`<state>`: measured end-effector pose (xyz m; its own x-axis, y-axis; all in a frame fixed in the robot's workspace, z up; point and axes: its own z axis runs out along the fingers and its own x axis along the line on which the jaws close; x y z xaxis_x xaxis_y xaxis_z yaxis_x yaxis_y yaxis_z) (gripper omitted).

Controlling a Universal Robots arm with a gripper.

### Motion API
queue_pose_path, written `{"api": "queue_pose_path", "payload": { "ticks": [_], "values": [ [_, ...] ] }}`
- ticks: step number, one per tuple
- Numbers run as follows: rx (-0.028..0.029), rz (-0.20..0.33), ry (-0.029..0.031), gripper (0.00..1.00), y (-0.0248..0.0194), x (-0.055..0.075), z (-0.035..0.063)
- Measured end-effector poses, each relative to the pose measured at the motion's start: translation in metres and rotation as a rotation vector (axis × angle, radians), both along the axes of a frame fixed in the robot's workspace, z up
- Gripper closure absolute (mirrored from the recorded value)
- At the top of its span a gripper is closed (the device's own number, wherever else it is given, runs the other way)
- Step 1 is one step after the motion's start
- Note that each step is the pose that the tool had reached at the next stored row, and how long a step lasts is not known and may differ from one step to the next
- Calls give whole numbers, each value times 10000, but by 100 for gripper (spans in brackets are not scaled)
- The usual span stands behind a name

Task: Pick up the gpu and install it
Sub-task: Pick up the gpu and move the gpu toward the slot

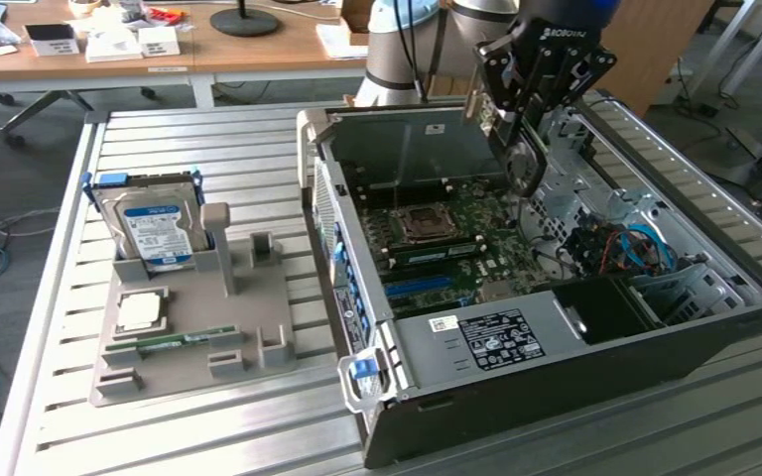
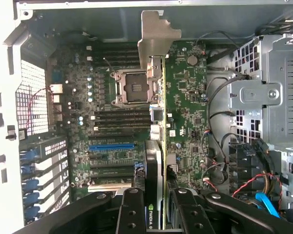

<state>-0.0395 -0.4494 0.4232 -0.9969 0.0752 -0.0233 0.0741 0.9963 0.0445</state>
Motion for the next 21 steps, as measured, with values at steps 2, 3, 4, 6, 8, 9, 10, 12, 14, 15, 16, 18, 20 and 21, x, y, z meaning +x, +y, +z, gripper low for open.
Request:
{"api": "queue_pose_path", "payload": {
  "ticks": [2,3,4,6,8,9,10,12,14,15,16,18,20,21],
  "values": [
    [0,-1,0,73,0,15,0],
    [0,-1,0,73,0,23,0],
    [0,0,0,73,0,31,0],
    [0,-1,0,73,0,46,0],
    [0,-1,0,73,0,60,0],
    [0,-1,-1,73,0,68,0],
    [0,-1,0,73,0,75,0],
    [0,0,0,73,0,89,0],
    [0,0,0,73,0,103,0],
    [0,0,-1,73,0,109,0],
    [0,0,0,73,0,117,0],
    [0,0,0,73,0,134,0],
    [0,-1,-1,73,0,153,0],
    [0,-1,0,73,0,164,0]
  ]
}}
